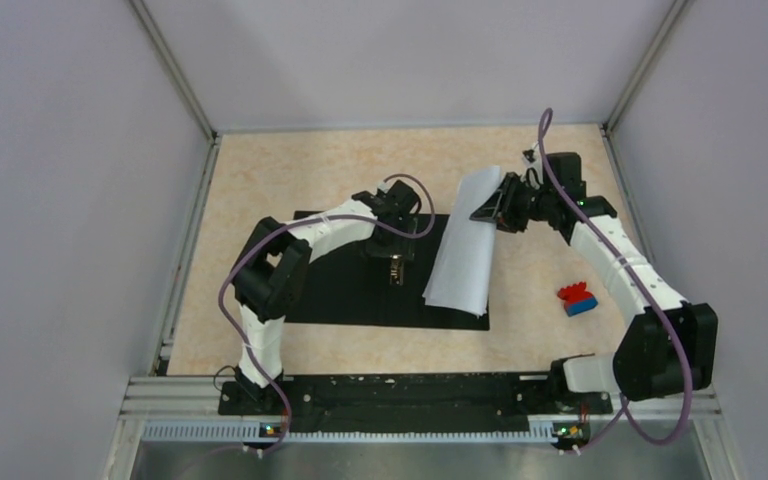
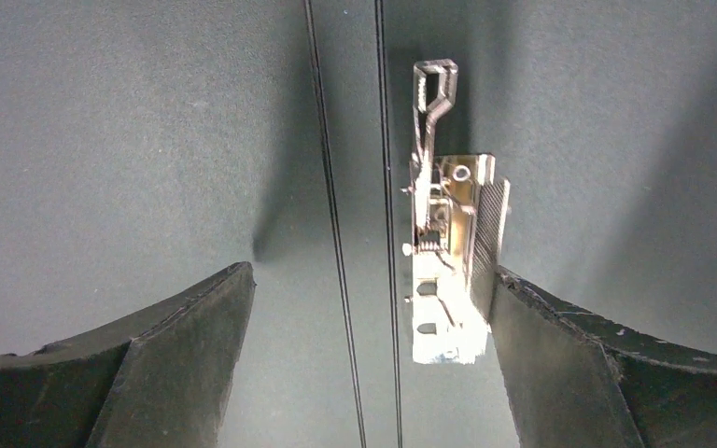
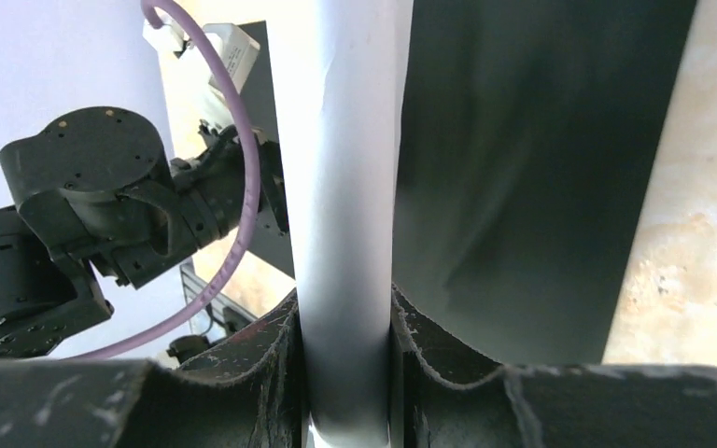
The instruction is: Put the files into the folder
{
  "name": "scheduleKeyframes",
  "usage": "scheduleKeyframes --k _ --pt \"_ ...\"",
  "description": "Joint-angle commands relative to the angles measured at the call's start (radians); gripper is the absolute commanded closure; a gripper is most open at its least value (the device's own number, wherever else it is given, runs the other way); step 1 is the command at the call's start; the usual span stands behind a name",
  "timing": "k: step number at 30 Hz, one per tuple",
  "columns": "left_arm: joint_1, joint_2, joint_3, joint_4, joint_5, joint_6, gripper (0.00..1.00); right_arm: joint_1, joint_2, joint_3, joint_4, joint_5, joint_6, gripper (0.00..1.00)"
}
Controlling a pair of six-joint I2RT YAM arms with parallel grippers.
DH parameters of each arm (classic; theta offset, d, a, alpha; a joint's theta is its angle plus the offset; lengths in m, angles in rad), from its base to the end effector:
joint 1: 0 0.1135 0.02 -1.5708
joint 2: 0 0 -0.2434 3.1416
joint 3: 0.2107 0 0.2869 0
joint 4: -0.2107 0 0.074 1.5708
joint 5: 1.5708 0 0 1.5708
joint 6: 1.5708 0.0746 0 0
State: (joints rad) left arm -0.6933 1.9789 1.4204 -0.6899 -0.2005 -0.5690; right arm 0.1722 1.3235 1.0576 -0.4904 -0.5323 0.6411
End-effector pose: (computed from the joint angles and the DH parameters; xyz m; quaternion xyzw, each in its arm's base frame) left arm 0.3425 -0.2653 0.0996 0.0450 0.9812 -0.0145 0.1872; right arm 0.3358 0.0968 0.2388 0.1045 0.8858 0.3730 0.2555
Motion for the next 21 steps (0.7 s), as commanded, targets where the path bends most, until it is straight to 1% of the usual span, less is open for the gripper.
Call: scheduleKeyframes --k 1,4,5,7,10,12,14,18,21 --pt "0.008 -0.080 0.131 -0.082 0.014 0.038 0.01 0.012 0.037 0.061 0.055 -0.046 0.011 0.70" --pt "0.026 -0.096 0.215 -0.145 -0.007 0.034 0.01 -0.011 0.112 0.032 0.059 -0.088 -0.008 0.70" --pt "0.034 -0.107 0.231 -0.156 -0.011 0.036 0.01 -0.020 0.133 0.021 0.059 -0.069 -0.020 0.69" --pt "0.051 -0.131 0.246 -0.155 -0.003 0.045 0.01 -0.029 0.186 0.010 0.039 0.012 -0.058 0.65" --pt "0.066 -0.141 0.260 -0.154 0.022 0.061 0.01 -0.027 0.296 0.022 0.011 0.046 -0.108 0.58" --pt "0.068 -0.140 0.265 -0.156 0.028 0.070 0.01 -0.006 0.341 0.045 -0.007 0.121 -0.127 0.50" --pt "0.068 -0.135 0.265 -0.160 0.042 0.073 0.01 0.016 0.375 0.092 -0.056 0.247 -0.155 0.45" --pt "0.068 -0.131 0.234 -0.154 0.072 0.074 0.01 0.072 0.417 0.194 -0.133 0.412 -0.197 0.42" --pt "0.067 -0.128 0.210 -0.147 0.084 0.071 0.01 0.121 0.459 0.267 -0.183 0.500 -0.230 0.41"
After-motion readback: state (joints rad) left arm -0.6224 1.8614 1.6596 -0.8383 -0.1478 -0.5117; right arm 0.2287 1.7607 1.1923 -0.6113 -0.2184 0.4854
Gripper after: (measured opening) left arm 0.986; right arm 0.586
